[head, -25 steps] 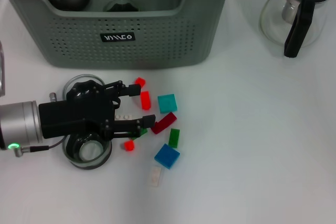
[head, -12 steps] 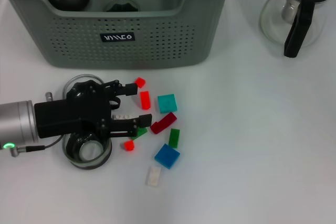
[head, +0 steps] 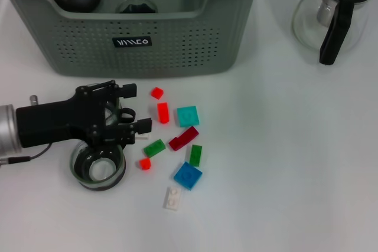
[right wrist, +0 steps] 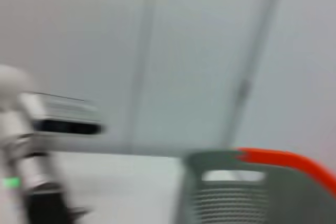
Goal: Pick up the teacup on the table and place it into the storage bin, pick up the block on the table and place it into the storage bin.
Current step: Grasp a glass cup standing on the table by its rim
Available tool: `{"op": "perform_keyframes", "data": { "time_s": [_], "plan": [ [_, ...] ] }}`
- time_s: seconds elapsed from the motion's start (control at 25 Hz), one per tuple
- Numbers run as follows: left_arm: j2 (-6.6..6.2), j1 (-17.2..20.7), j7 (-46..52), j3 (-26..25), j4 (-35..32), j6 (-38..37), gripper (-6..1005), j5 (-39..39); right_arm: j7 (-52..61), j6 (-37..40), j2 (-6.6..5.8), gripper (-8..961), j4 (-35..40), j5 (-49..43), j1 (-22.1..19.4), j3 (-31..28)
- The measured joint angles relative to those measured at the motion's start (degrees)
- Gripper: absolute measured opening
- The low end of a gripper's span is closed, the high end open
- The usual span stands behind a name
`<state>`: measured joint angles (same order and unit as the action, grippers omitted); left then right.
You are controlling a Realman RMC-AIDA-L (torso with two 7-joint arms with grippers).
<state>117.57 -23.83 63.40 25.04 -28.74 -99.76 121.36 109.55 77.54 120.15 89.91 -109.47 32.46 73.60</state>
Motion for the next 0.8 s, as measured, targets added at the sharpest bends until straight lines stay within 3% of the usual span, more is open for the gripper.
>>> {"op": "perform_keyframes", "data": {
  "time_s": [0.16, 0.28, 0.44, 0.8],
  "plan": [
    [-0.99, 0.4, 0.0, 1.1, -2.2, -2.3, 853, 1.2, -4.5, 8.8, -0.02, 762, -2.2, 4.7, -5.5, -1.4],
    [-1.11, 0.5, 1.5, 1.3, -6.6, -4.9, 853, 4.0, -5.9, 14.8, -0.02, 757, -6.7, 4.6, -6.7, -1.3],
    [-1.11, -0.2, 5.2, 2.3, -12.0, -8.4, 853, 9.0, -6.5, 19.7, -0.06, 753, -16.0, 4.5, -5.8, -2.0],
    [-0.6, -1.9, 19.4, 10.5, -23.8, -14.5, 852, 17.7, -8.6, 19.2, -0.52, 751, -29.5, 4.5, -1.4, -6.0]
  ]
}}
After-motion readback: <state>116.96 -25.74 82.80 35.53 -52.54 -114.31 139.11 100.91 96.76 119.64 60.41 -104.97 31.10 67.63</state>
